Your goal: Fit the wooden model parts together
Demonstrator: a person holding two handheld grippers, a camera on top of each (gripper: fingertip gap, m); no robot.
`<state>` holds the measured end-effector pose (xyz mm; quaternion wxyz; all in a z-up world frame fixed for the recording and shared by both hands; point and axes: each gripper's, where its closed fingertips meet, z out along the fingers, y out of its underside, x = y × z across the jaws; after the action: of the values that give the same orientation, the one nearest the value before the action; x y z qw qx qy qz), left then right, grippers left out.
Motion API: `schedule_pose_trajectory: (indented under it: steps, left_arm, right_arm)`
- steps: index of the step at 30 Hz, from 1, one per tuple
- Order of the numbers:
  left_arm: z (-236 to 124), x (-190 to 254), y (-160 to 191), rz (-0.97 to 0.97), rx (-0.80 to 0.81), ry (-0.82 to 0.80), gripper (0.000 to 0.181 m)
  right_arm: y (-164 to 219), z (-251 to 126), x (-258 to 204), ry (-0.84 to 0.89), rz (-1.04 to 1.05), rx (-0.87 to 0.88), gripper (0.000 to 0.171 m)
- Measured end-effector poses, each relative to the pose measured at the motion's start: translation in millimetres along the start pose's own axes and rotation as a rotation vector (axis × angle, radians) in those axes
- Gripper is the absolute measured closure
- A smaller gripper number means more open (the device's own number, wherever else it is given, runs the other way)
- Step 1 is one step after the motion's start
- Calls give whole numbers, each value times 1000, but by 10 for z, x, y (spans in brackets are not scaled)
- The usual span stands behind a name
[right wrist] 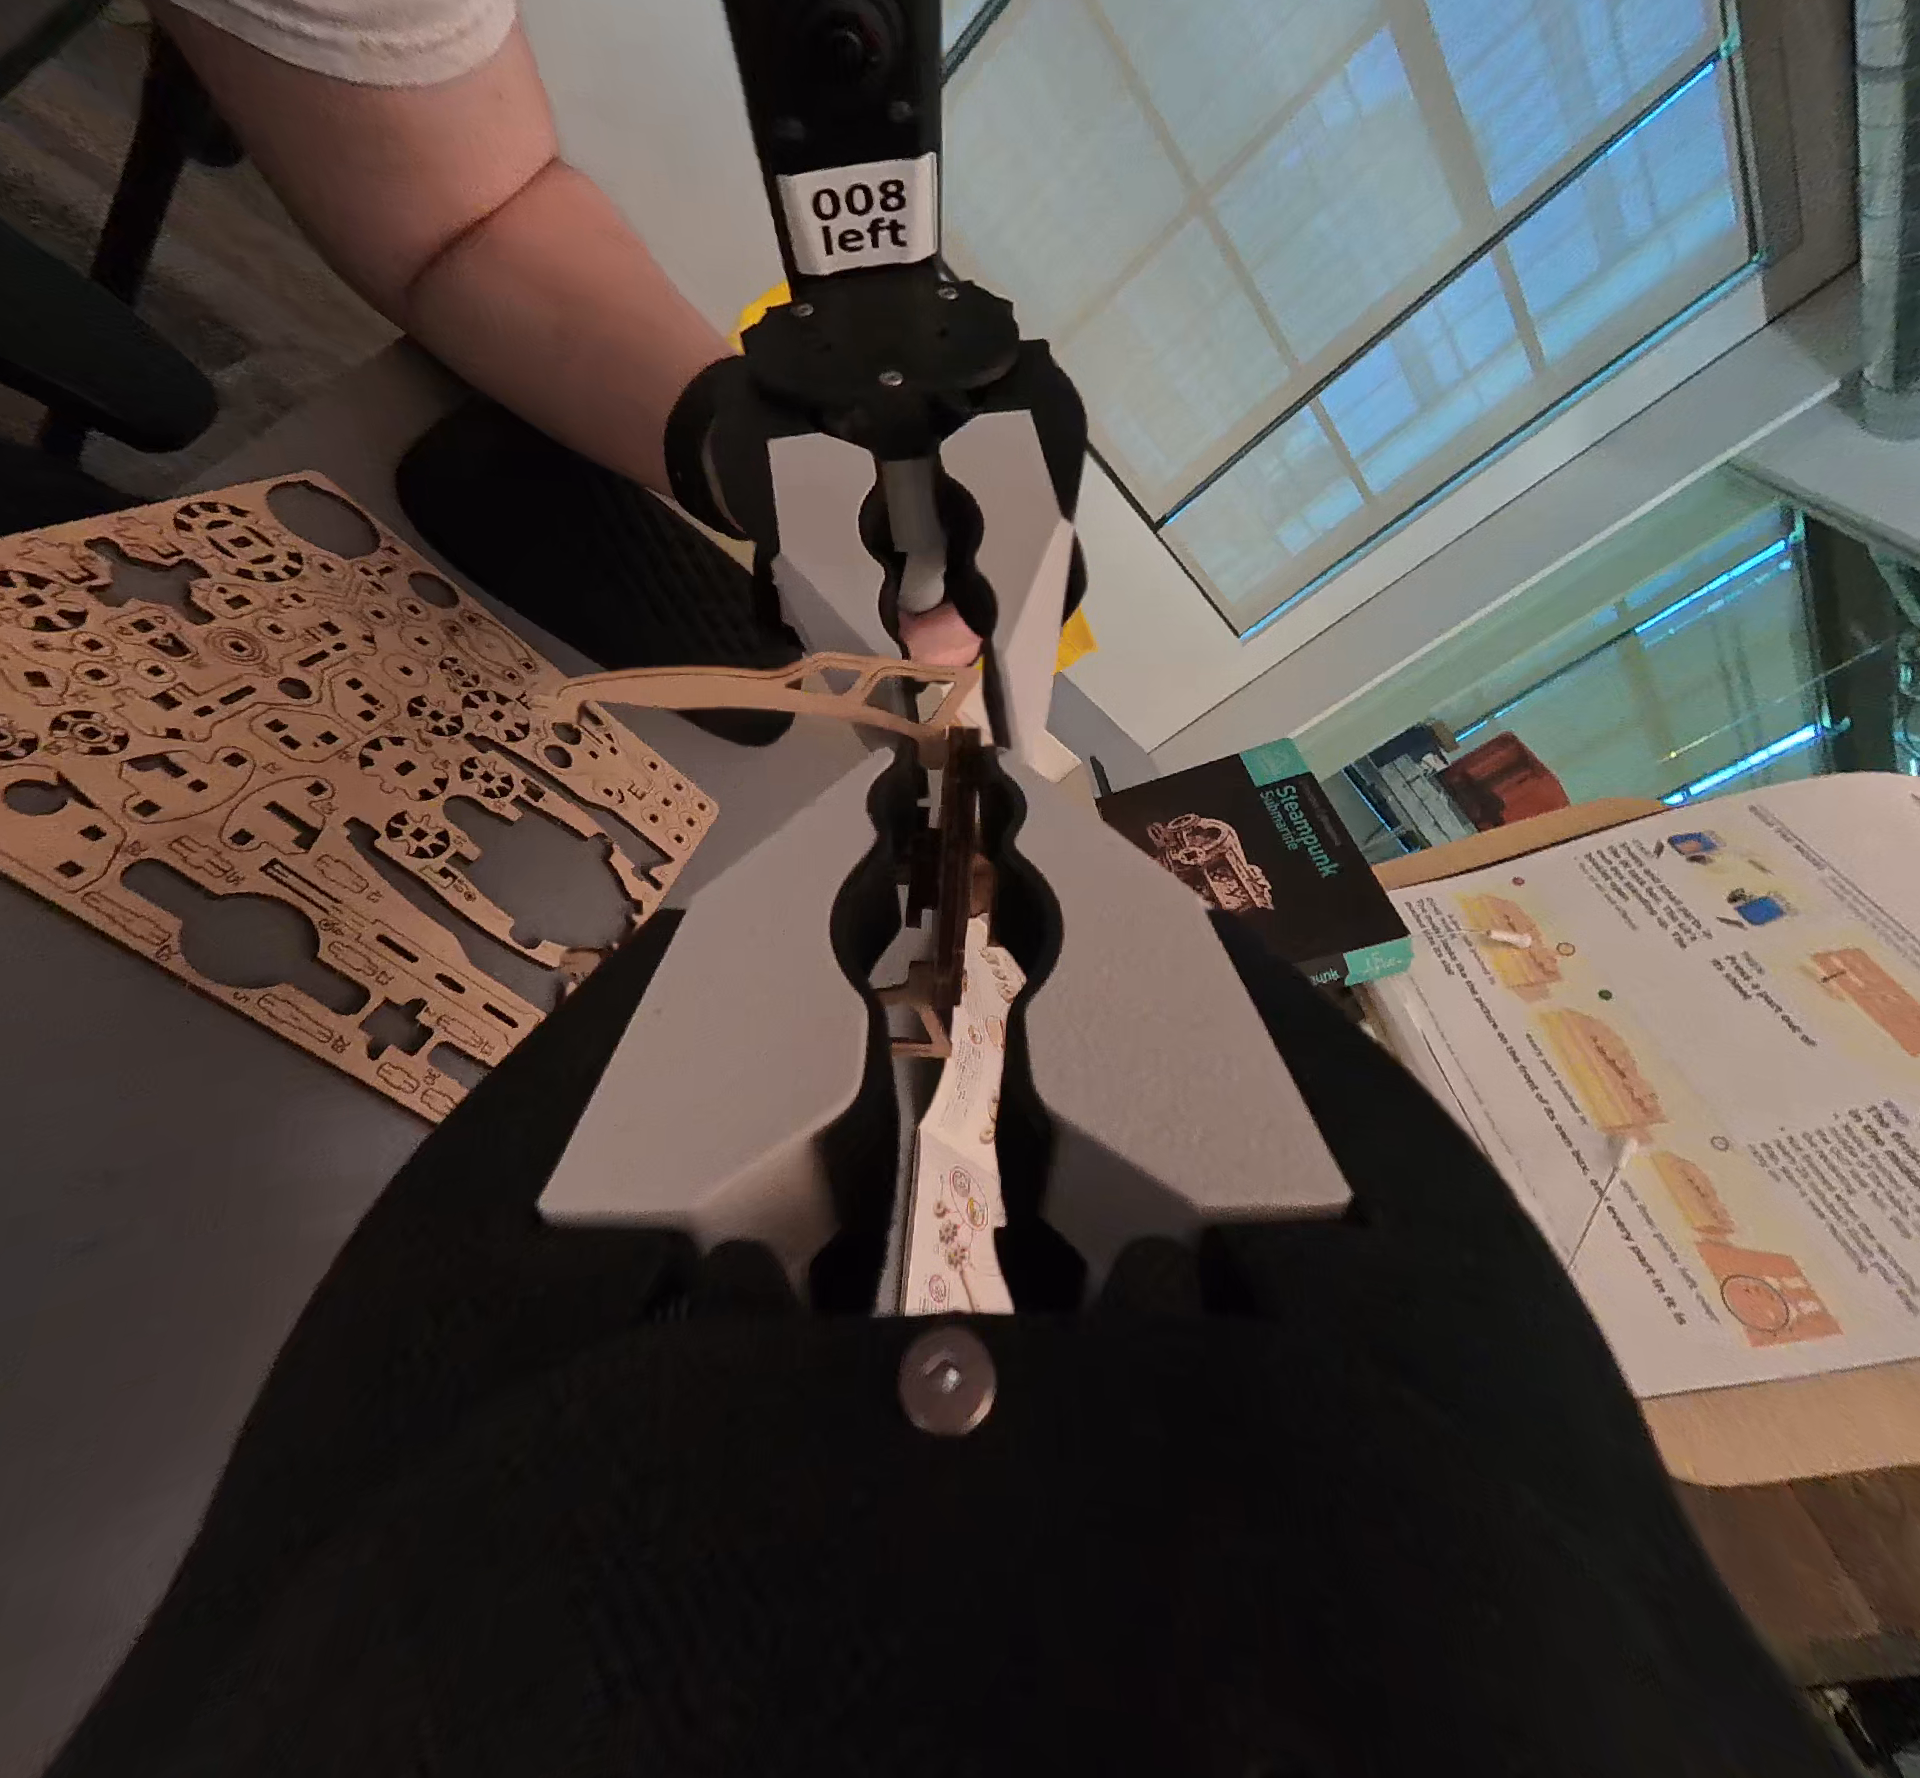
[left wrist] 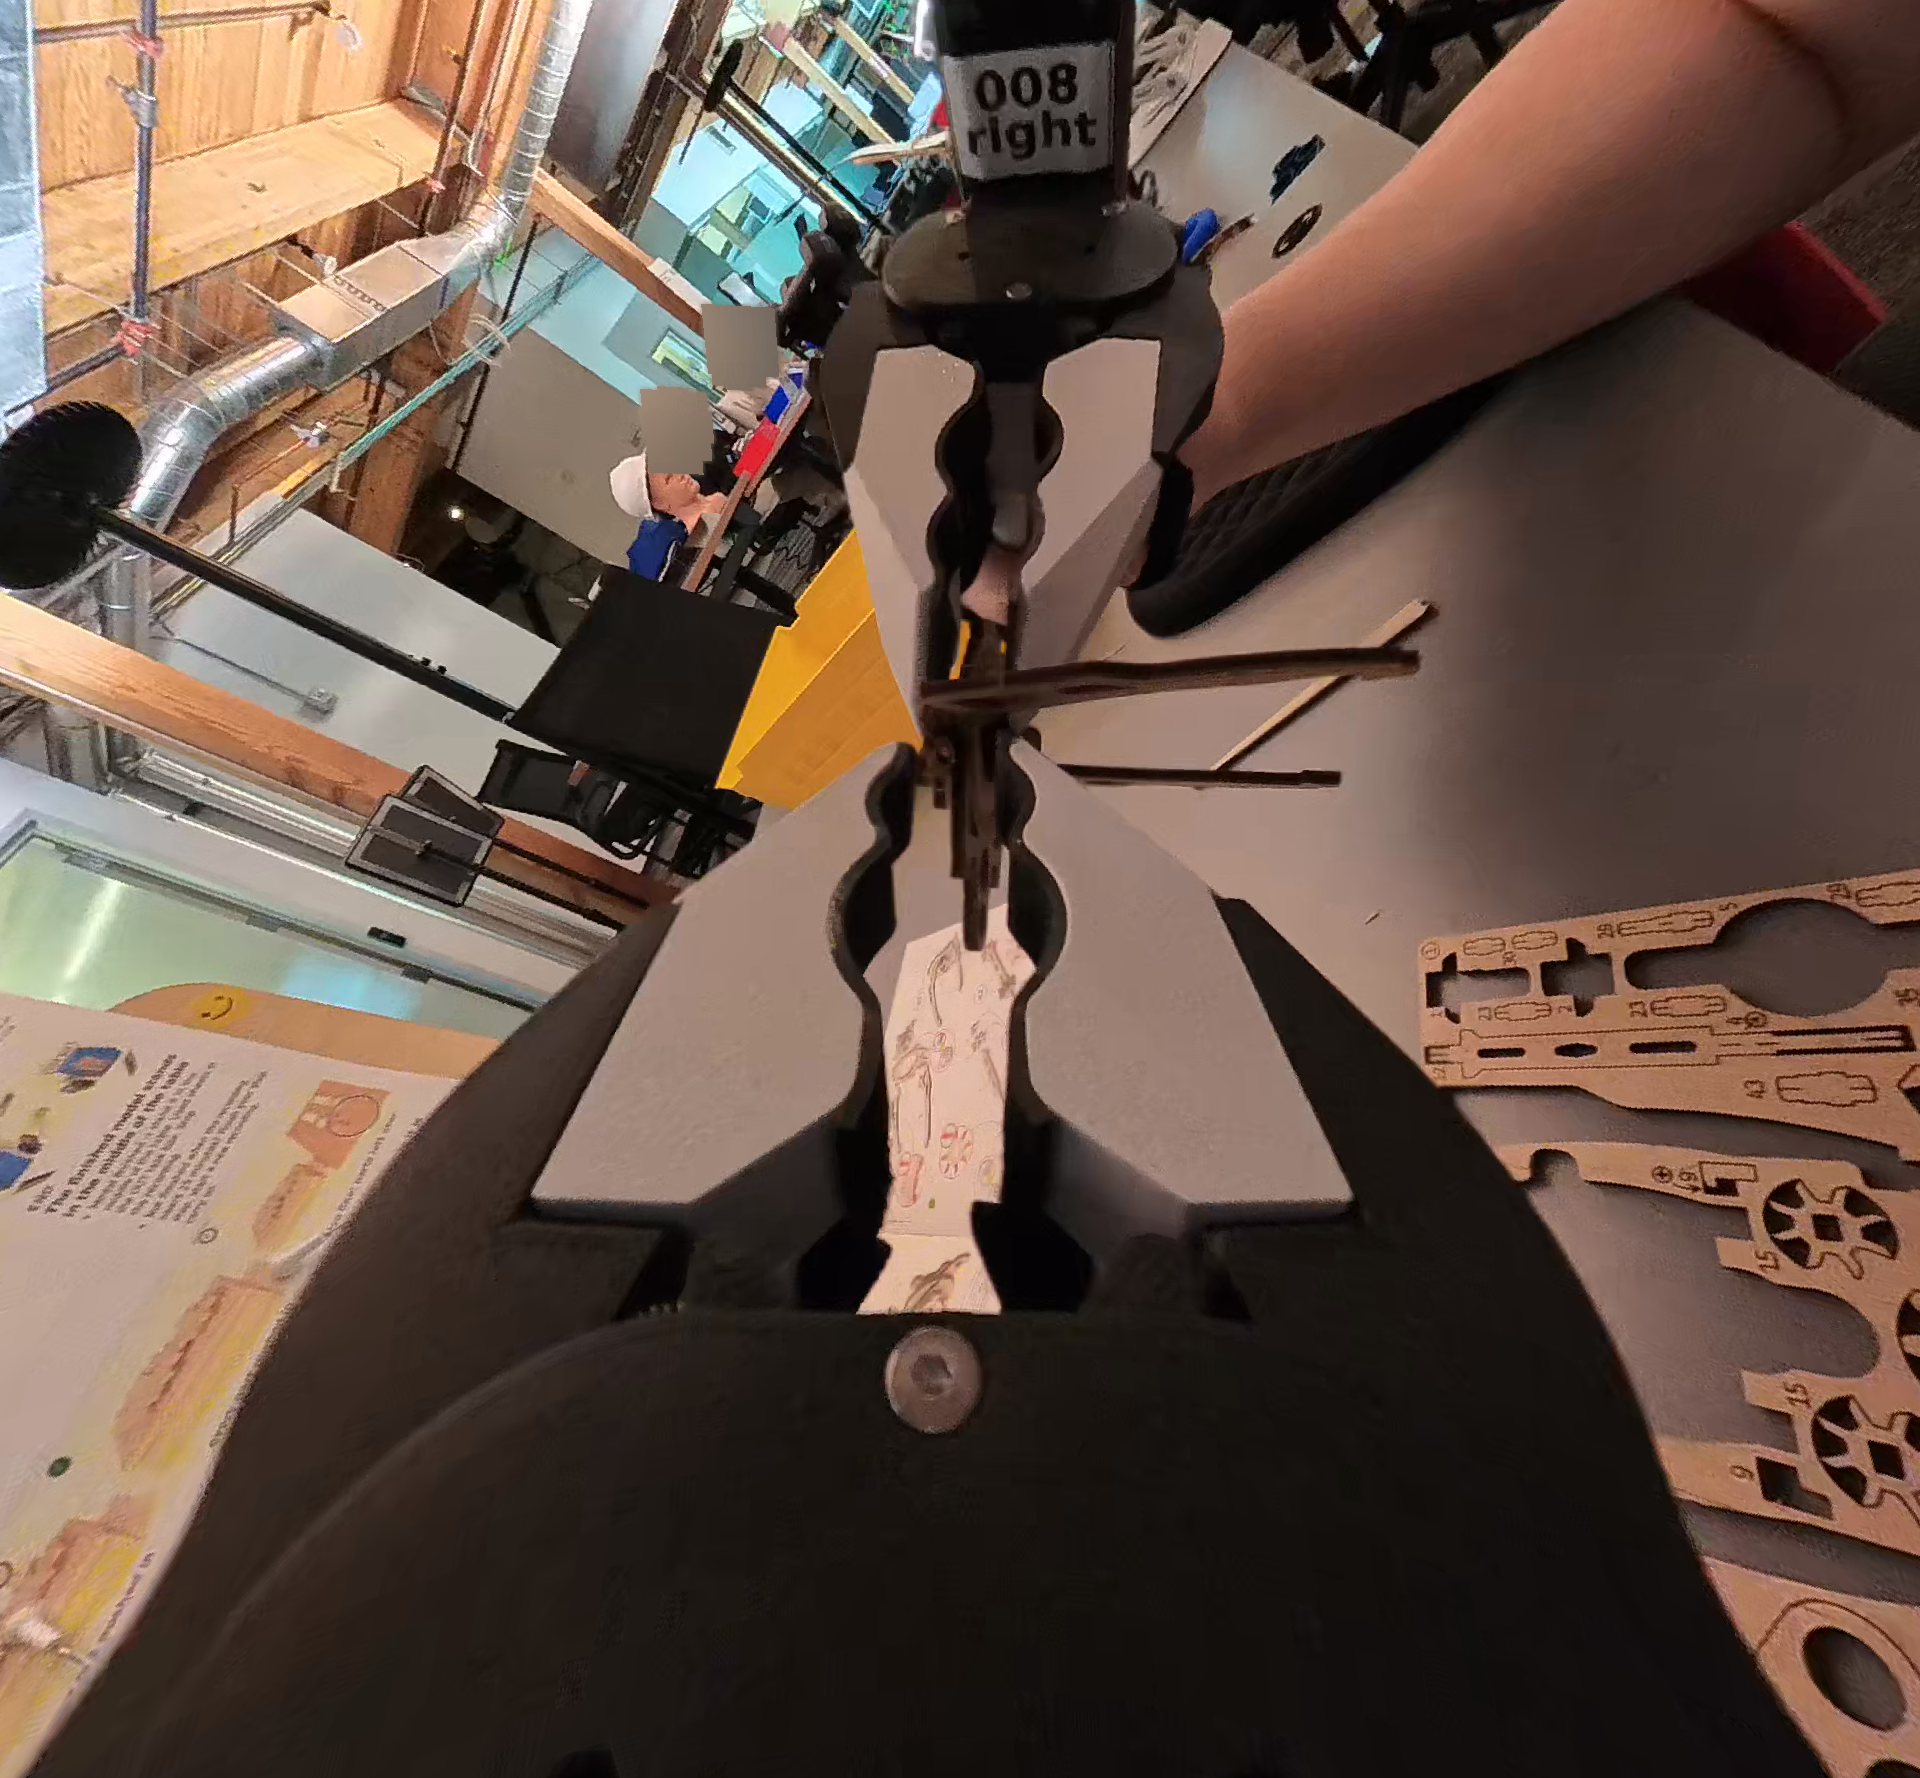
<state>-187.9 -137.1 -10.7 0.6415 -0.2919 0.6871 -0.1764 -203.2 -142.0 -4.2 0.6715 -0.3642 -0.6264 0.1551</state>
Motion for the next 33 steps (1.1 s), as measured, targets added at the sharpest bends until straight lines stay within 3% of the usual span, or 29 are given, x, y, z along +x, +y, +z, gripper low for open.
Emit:
schedule_pose_trajectory:
  steps: [9,22,26,29,33]
  left_arm:
    - [-16,19,-28,35,9,3,181]
    - [2,-6,9,34,-22,-19,180]
    - [9,1,-9,7,-3,-15,161]
    - [-4,18,-40,29,17,-13,171]
    - [-4,30,-46,50,7,-12,171]
  right_arm:
    - [-28,-8,-4,-4,18,49,162]
    - [-7,-23,26,19,19,12,162]
    - [-5,-20,13,14,14,6,162]
    - [-41,-26,8,4,29,24,163]
    - [-35,-22,-3,-2,30,20,162]
